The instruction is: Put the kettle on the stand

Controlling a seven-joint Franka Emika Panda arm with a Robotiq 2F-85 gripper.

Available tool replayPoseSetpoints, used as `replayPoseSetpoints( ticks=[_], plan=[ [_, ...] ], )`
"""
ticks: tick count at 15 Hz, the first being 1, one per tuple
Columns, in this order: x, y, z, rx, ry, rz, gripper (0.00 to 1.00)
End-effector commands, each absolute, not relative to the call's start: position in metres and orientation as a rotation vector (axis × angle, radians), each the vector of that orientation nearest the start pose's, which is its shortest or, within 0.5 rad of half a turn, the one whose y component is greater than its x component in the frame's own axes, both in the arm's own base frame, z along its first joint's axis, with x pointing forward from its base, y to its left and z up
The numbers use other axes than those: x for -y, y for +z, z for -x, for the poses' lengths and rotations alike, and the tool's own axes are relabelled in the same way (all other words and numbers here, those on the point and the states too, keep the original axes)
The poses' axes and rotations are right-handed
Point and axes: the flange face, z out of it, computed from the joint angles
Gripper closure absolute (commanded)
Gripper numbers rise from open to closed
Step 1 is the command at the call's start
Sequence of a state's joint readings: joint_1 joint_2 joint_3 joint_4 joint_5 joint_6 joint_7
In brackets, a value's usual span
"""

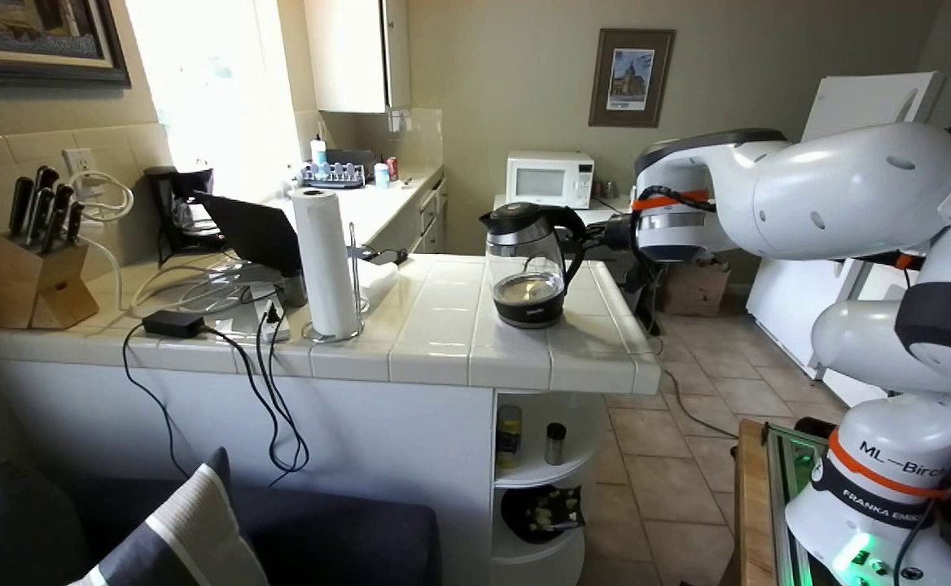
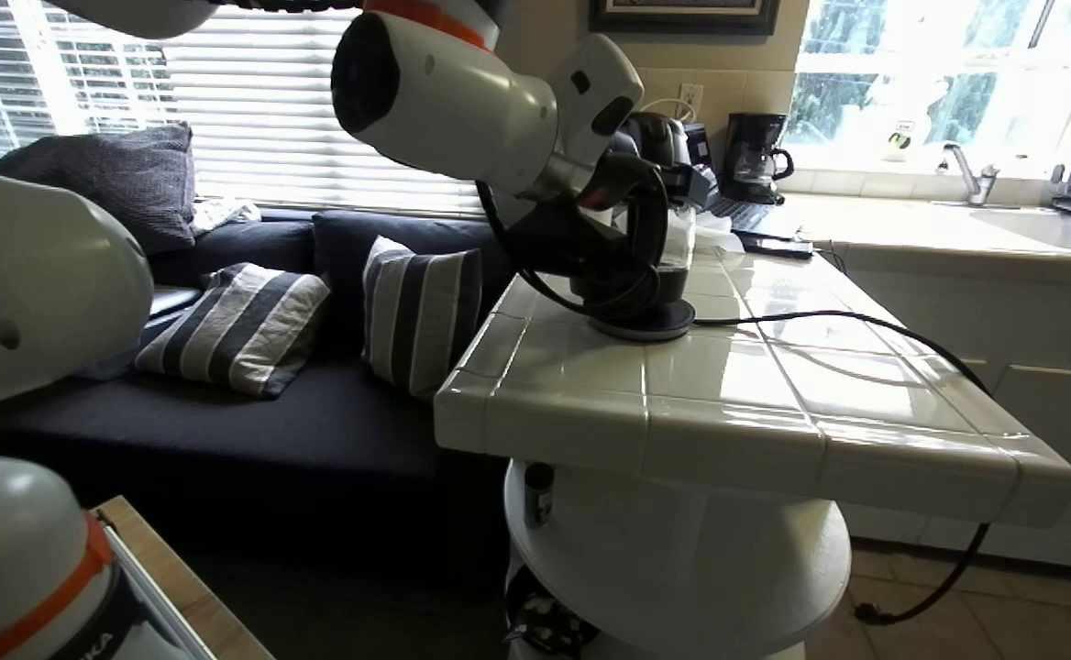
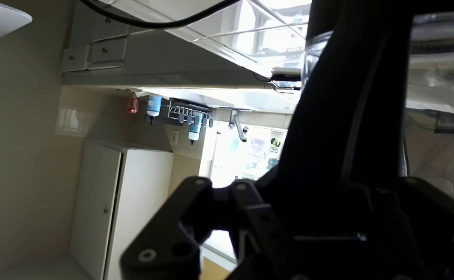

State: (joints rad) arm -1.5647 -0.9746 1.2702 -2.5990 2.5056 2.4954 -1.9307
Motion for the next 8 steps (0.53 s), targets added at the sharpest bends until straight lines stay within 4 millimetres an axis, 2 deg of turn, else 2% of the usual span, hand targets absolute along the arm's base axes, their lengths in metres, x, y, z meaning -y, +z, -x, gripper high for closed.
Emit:
replayPoseSetpoints(
  ticks=[1,8],
  plan=[
    [0.1489,0.3880,-0.3956,-0.253,-1.979,2.854,1.00],
    [0.1487,0.3833,-0.3930,-0.273,-1.973,2.900,1.00]
  ],
)
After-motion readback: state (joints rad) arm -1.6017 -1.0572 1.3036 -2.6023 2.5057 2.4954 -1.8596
